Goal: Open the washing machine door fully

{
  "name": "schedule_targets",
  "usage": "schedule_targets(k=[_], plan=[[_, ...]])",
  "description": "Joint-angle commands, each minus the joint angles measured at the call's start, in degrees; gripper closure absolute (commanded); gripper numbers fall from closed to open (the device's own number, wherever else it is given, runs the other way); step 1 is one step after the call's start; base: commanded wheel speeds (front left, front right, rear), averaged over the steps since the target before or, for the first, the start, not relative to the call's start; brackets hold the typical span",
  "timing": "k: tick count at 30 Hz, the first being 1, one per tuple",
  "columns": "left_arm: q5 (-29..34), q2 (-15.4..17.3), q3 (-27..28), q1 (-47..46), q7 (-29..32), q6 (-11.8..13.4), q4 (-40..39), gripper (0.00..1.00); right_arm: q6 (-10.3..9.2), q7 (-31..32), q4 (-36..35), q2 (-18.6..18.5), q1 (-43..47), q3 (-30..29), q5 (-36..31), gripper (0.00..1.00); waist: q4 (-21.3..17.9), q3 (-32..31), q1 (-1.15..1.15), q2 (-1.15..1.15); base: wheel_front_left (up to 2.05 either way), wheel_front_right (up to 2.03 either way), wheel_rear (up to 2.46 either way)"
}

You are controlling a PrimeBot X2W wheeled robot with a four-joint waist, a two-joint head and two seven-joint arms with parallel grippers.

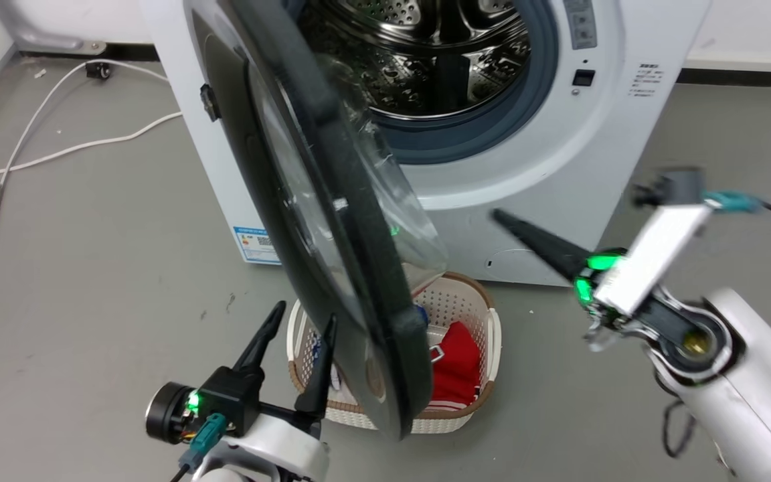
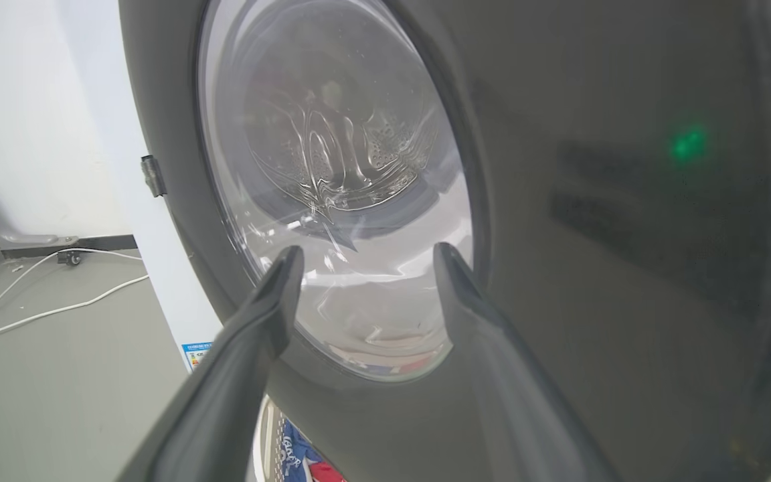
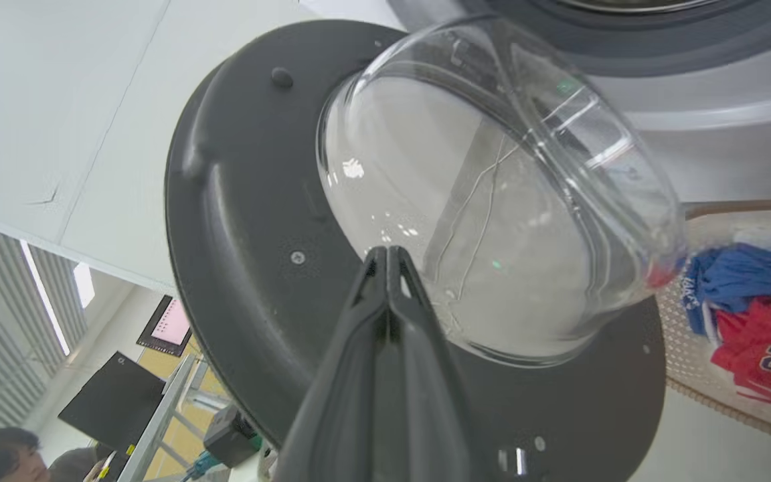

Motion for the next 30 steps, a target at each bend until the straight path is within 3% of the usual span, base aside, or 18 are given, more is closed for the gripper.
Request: schedule_targets(k=[1,2,5,13,14,15,16,17,21,25,30], plan=[[-0.37,0.29,0.49,0.84,-0.13,0.23,-0.20,0.00,0.03,-4.16,-0.43,-0.93,2.65,-1.40,-1.72,1.00,-0.64,-0.43,0.01,0.00,0.00,0.00,0.00],[-0.37,0.29,0.49,0.84,-0.13,0.23,-0.20,0.00,0.03,-4.16,-0.43,-0.93,2.65,-1.40,-1.72,1.00,-0.64,-0.43,0.01,0.00,0.00,0.00,0.00],[-0.33,0.47,0.92,1.51,-0.14,0.36,-0.05,0.00,0.03,-11.94,-0.88,-1.90,7.30,-4.73,-3.07,1.00,-1.07,-0.99,0.01,0.00,0.00,0.00,0.00],[-0.69,1.19,2.89,2.61,-0.14,1.14,0.25,0.00,0.03,-29.19,0.92,-5.94,18.12,-8.65,-13.80,1.00,-1.66,-2.64,0.01,0.00,0.00,0.00,0.00],[-0.72,1.28,3.18,2.77,-0.14,1.27,0.20,0.00,0.03,-30.51,1.20,-6.10,19.13,-8.84,-15.44,0.92,-1.69,-2.92,0.01,0.00,0.00,0.00,0.00],[-0.81,1.36,3.46,2.83,-0.14,1.38,0.08,0.00,0.03,-31.58,1.68,-6.32,20.00,-9.27,-17.16,0.52,-1.70,-3.13,0.01,0.00,0.00,0.00,0.00],[-0.82,1.46,3.73,2.89,-0.14,1.47,-0.03,0.00,0.03,-32.40,2.05,-6.41,20.77,-9.90,-18.88,0.05,-1.70,-3.32,0.01,0.00,0.00,0.00,0.00],[-0.81,1.55,3.90,3.02,-0.14,1.50,-0.08,0.00,0.03,-32.99,2.25,-6.07,21.44,-10.78,-20.16,0.00,-1.72,-3.49,0.01,0.00,0.00,0.00,0.00],[-1.09,1.72,4.63,3.38,-0.14,1.61,-0.41,0.00,0.03,-34.19,2.21,-5.28,23.33,-15.74,-28.41,0.00,-1.92,-3.89,0.01,0.00,0.00,0.00,0.00],[-1.08,1.88,5.33,3.91,-0.14,1.91,-0.73,0.00,0.03,-34.36,-0.23,-3.14,24.58,-24.62,-47.28,0.00,-2.48,-4.19,0.01,0.00,0.00,0.00,0.00],[-0.74,2.11,5.67,4.35,-0.14,2.22,-0.60,0.00,0.02,-31.37,-7.09,3.08,28.24,-33.82,-68.94,0.00,-2.63,-4.32,0.01,0.00,0.00,0.00,0.00]])
